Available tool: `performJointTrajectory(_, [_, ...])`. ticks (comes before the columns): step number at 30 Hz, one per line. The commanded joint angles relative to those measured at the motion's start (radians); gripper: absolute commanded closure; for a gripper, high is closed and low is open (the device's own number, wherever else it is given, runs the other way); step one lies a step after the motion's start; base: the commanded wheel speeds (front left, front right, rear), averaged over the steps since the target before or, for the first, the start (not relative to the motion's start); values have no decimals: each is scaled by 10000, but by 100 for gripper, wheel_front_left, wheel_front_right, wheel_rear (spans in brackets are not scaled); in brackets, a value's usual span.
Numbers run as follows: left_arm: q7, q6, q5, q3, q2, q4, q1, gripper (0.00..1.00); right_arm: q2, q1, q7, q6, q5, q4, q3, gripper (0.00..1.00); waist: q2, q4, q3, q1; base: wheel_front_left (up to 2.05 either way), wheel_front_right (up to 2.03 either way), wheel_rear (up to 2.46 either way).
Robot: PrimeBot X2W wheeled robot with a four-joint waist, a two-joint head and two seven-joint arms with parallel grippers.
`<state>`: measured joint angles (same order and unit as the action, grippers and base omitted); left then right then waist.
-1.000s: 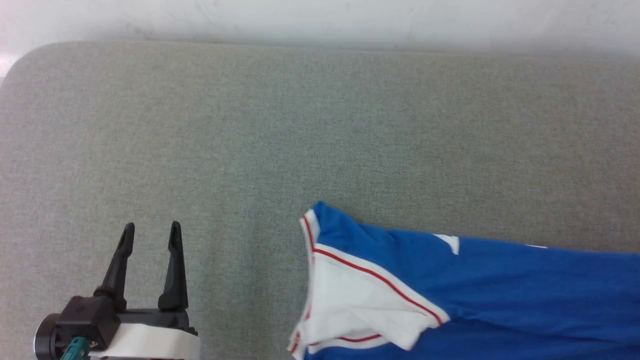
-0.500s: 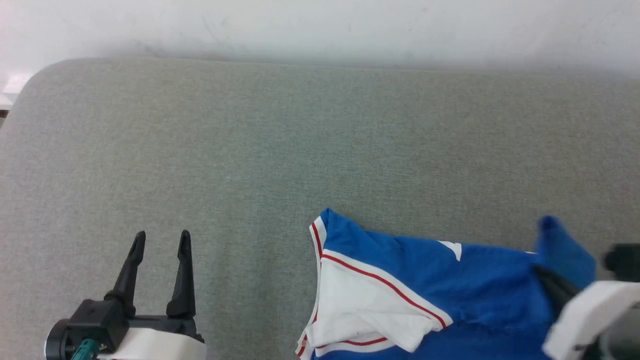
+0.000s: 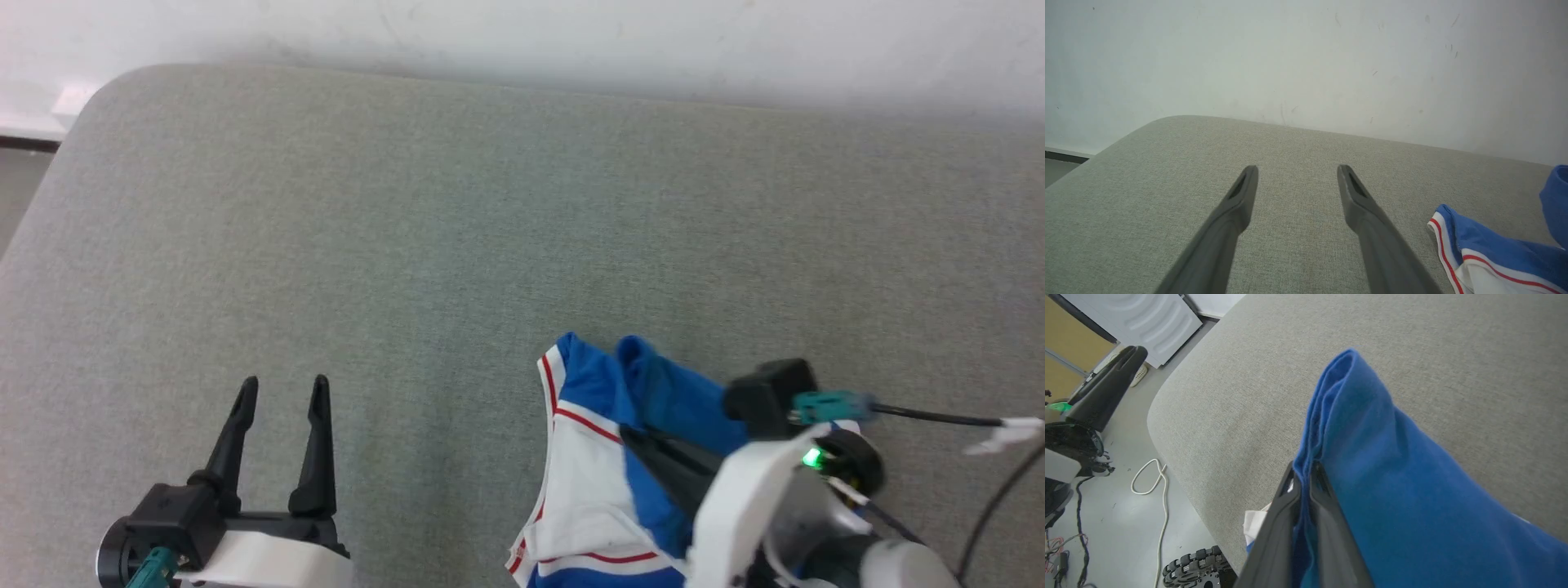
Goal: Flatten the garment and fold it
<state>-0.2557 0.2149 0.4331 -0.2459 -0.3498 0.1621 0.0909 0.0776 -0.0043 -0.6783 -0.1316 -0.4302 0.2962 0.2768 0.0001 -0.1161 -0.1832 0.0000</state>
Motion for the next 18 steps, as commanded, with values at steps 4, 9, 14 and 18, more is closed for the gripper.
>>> performJointTrajectory(4, [-40,-119,76,-21,182,-179,-245,0,-163,-700,55,9,-30,-798,821,100,-1,-282,-140,0,0,0,0])
performJointTrajectory(9, [-50,-248,82,-60,347,-380,-308,0,-255,-1118,167,9,281,-2308,885,100,-1,-415,-182,0,0,0,0])
performJointTrajectory(14, [-55,-400,60,-131,531,-577,-417,0,-269,-1637,437,9,972,-4124,885,100,-1,-561,-169,0,0,0,0])
performJointTrajectory(18, [-57,-502,29,-203,648,-704,-527,0,-270,-1889,660,9,952,-4936,1021,100,-1,-671,-181,0,0,0,0])
